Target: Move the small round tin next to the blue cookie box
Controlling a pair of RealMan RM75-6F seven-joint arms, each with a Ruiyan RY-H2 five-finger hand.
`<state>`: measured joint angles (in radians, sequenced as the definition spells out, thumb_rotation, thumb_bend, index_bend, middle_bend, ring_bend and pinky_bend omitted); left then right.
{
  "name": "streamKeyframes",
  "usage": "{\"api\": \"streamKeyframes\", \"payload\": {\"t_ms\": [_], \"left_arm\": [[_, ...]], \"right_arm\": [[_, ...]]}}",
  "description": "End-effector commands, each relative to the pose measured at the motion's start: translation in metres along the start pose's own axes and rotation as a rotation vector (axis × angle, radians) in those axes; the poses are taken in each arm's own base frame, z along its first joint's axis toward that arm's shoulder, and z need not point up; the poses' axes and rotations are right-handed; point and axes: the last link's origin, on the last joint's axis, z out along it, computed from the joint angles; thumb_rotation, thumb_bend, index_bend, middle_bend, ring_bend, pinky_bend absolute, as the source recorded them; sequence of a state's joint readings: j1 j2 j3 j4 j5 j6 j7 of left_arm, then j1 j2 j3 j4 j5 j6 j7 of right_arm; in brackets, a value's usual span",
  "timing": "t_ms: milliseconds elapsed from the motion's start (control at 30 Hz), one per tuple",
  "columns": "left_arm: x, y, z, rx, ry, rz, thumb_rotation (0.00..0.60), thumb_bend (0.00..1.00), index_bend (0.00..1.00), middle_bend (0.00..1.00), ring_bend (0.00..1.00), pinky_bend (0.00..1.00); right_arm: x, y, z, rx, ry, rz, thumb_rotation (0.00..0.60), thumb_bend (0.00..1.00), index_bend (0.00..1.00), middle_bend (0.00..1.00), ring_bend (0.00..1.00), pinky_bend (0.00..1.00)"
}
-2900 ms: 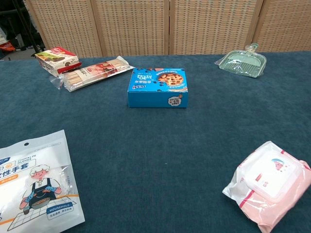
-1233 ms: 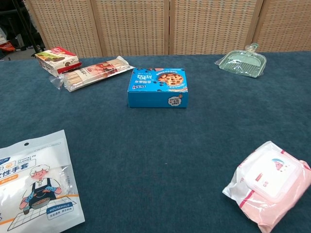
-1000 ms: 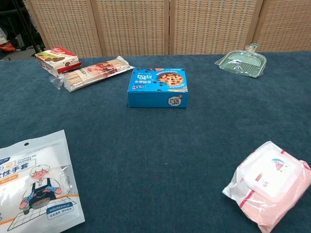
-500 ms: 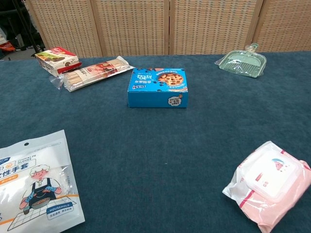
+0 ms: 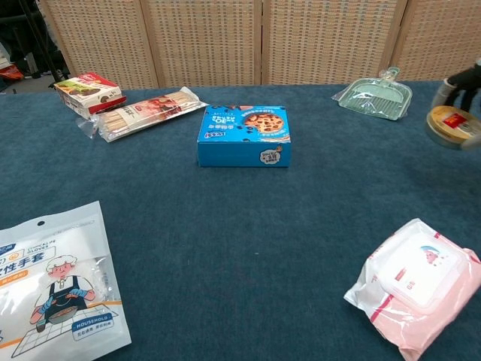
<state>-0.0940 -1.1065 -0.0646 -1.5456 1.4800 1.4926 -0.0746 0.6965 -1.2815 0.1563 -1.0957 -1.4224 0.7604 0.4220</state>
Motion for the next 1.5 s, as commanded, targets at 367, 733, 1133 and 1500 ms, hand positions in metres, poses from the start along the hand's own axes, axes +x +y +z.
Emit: {"api": "streamKeyframes", "payload": {"t_ms": [367,733,1133,1500], "left_arm": [[-0.001,0.004,0.001,0.010,-0.019,0.001,0.600,0.00,0.00,0.00,0.00,0.00],[-0.005,-0.006,0.013,0.080,-0.042,-0.004,0.600,0.00,0.00,0.00,0.00,0.00],[-0.002,-0.012,0.016,0.081,-0.045,-0.023,0.600,0.00,0.00,0.00,0.00,0.00],[0.001,-0.011,0.013,0.056,-0.045,-0.043,0.600,0.00,0.00,0.00,0.00,0.00]], "right_arm": [[-0.012,-0.089,0.101,-0.024,-0.081,-0.018,0.600,0.25,0.52,0.52,0.40,0.48],[-0.034,-0.138,0.141,-0.032,-0.106,-0.040,0.600,0.24,0.52,0.51,0.40,0.48],[-0.023,-0.151,0.142,-0.009,-0.194,0.006,0.600,0.00,0.00,0.00,0.00,0.14],[0.040,-0.150,0.083,0.099,0.019,-0.080,0.600,0.00,0.00,0.00,0.00,0.12]]}}
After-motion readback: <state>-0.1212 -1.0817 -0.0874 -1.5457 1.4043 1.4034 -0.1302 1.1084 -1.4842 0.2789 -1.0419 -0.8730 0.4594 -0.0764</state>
